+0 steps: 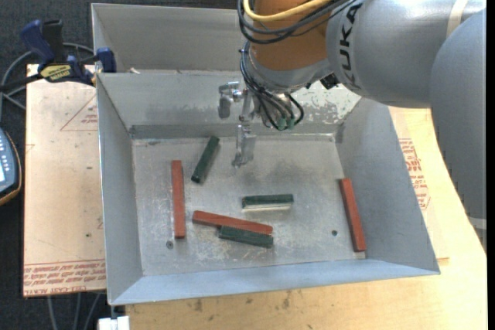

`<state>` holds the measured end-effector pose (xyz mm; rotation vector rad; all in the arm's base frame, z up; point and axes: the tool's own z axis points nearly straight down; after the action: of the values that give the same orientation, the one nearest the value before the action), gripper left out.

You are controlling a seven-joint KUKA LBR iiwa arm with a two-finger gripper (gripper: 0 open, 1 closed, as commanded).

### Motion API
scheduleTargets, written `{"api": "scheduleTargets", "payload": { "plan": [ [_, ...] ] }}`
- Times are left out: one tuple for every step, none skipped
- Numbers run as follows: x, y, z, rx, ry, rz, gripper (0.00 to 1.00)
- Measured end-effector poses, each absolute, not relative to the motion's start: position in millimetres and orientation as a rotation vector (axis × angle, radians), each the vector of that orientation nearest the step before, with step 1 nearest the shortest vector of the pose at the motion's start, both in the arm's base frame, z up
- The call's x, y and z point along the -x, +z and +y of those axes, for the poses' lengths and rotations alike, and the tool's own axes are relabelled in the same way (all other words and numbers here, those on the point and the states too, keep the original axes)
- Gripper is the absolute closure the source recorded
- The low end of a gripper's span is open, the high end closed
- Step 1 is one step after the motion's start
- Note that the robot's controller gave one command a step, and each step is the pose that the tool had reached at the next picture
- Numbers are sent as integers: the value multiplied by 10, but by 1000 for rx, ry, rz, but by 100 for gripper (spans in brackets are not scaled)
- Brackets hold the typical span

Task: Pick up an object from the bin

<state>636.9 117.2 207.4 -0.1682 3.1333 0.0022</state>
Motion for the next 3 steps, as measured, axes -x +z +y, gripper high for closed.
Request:
{"api": "scheduleTargets", "payload": {
  "plan": [
    [-6503, 696, 1095, 520, 4, 3090, 0],
    [-6537, 714, 1169, 607, 1, 3076, 0],
    [-6545, 732, 1171, 607, 2, 3076, 100]
  ]
}}
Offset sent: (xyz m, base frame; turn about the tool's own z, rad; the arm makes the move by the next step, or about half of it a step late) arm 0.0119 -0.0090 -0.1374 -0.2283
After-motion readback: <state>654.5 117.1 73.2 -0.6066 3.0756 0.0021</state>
